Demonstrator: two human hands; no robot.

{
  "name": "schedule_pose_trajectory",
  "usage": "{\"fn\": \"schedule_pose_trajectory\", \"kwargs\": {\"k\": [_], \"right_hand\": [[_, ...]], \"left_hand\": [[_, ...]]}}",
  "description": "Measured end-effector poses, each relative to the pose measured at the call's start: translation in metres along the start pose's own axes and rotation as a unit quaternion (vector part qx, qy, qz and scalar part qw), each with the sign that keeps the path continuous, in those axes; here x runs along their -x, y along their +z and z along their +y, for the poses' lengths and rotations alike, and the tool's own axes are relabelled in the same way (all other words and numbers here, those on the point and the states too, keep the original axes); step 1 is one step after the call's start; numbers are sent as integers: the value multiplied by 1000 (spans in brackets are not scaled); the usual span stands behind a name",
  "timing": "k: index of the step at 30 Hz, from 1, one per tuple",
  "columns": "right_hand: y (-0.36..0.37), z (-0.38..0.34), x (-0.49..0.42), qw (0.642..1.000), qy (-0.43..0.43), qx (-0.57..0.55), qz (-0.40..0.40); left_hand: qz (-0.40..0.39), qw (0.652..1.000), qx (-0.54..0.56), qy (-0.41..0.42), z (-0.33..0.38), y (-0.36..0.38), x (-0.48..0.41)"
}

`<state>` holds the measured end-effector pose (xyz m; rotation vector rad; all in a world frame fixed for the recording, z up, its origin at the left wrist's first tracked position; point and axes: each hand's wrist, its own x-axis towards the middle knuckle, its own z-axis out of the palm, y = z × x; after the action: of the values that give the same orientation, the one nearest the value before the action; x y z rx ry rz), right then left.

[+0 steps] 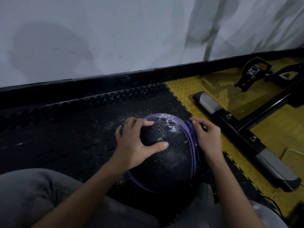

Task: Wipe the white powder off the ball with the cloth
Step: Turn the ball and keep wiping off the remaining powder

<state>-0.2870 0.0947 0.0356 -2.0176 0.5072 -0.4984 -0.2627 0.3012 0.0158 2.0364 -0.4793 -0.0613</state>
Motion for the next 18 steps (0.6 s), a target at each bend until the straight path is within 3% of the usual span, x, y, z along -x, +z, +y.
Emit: {"fn": "schedule_pose_trajectory", "kwargs": {"k": [3,6,10,14,18], "right_hand": [[-1,7,5,996,58,-66,30],[2,11,9,985,106,-112,76],[1,10,9,977,155,-129,70],[-4,17,8,964,230,-109,71],[-4,25,7,932,347,-107,14]], "left_hand": [[60,988,129,-63,-7,-7,-10],[79,967,160,-184,-17,-14,-20],[-17,910,220,-350,-36,-13,-24],[-139,884,254,-366,-33,-17,-22],[-174,866,257,-393,-28,-17,-22]]}}
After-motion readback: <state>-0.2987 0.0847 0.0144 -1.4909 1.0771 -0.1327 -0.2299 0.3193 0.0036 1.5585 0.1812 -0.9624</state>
